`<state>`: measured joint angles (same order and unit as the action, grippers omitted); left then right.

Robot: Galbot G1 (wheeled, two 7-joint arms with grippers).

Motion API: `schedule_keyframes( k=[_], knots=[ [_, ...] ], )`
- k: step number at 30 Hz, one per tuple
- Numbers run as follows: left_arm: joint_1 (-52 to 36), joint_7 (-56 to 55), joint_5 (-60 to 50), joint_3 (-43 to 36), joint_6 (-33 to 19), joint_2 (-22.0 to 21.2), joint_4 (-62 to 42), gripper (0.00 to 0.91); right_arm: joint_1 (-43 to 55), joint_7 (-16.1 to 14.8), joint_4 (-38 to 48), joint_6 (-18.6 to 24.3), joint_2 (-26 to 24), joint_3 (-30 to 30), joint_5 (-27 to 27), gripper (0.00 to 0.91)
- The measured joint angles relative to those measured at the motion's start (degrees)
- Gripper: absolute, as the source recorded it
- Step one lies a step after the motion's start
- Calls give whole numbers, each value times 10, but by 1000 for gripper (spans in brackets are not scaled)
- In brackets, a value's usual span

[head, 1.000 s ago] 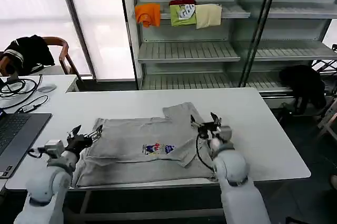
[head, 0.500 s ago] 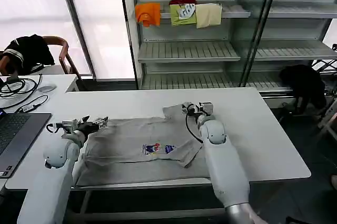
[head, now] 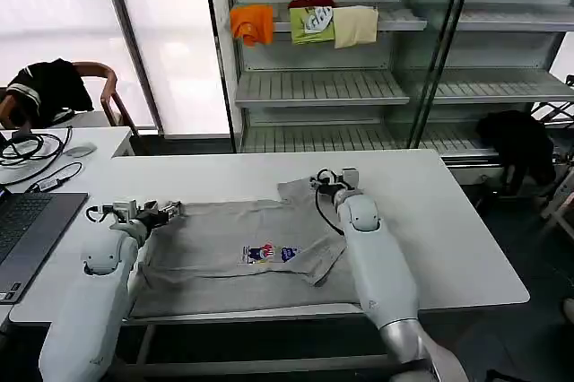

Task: Fold and organize the clothes.

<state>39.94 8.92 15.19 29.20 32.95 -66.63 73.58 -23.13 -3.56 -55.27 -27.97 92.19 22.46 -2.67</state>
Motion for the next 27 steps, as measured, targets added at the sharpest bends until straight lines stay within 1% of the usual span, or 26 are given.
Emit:
schedule_keyframes(
  k=[2,8,17,19,22,27],
  knots=[
    [0,1,0,0,0,-1,-2,20,0,-2,2,-1,0,-2,3,0],
    [2,2,1,1,0,-1,-4,10,-3,-8,2,-5,0,-4,7,0],
    [9,0,15,5,0,-2,2,0,-15,-8,-12,2,0,-3,2,0],
    [10,-3,21,7,0,-2,5,10,-19,-6,-18,7,0,-3,-2,0],
    [10,-7,30,10,1,-3,11,0,-27,-2,-34,17,0,-3,-10,0],
    [15,-19,60,16,2,-1,33,0,-45,8,-80,23,0,-7,-23,0]
  ],
)
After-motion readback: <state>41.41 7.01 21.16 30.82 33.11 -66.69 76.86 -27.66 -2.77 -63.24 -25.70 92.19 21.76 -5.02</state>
